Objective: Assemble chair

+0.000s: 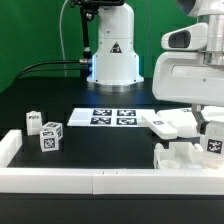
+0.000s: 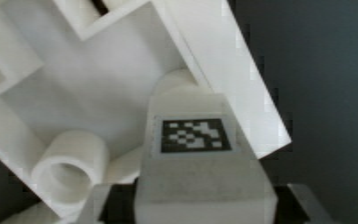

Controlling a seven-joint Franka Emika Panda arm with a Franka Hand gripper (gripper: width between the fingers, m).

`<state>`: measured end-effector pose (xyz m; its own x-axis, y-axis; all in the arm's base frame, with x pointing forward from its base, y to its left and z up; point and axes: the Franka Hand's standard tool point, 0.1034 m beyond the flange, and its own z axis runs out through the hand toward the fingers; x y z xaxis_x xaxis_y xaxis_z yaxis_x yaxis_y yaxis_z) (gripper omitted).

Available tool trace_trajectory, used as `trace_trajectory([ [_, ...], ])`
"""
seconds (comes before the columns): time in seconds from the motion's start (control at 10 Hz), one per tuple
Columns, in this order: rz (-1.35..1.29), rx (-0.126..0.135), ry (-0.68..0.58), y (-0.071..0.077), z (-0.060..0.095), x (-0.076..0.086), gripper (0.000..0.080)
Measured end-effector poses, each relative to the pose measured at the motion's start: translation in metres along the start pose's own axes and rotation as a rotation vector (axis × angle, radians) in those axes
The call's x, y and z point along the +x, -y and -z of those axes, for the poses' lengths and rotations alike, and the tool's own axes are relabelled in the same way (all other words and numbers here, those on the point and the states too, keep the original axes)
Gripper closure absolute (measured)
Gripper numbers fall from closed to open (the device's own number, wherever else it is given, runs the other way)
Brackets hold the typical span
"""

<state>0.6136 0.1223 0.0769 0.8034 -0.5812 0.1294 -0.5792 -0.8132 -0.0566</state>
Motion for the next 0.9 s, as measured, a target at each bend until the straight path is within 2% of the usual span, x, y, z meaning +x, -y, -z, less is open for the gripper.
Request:
trace_trajectory([
  [0.3,-0.566,-0.007,0.014,-0.0033,-0.0005,0.0002,0.0516],
  [0.5,-0.989,0.009,0.057,-0.0027,-0.0011,-0.0018,0.0515],
  [0.7,-1.013,0.008,0.056,-0.0027,-0.0012,-0.0021,0.0514],
  [0.8,-0.931,0.008,0.055,-0.0031,-0.0014,-0.0022,0.0514],
  [0.9,-0.804,0.000,0.062,-0.0044,-0.0020,-0.0038,0.0347],
])
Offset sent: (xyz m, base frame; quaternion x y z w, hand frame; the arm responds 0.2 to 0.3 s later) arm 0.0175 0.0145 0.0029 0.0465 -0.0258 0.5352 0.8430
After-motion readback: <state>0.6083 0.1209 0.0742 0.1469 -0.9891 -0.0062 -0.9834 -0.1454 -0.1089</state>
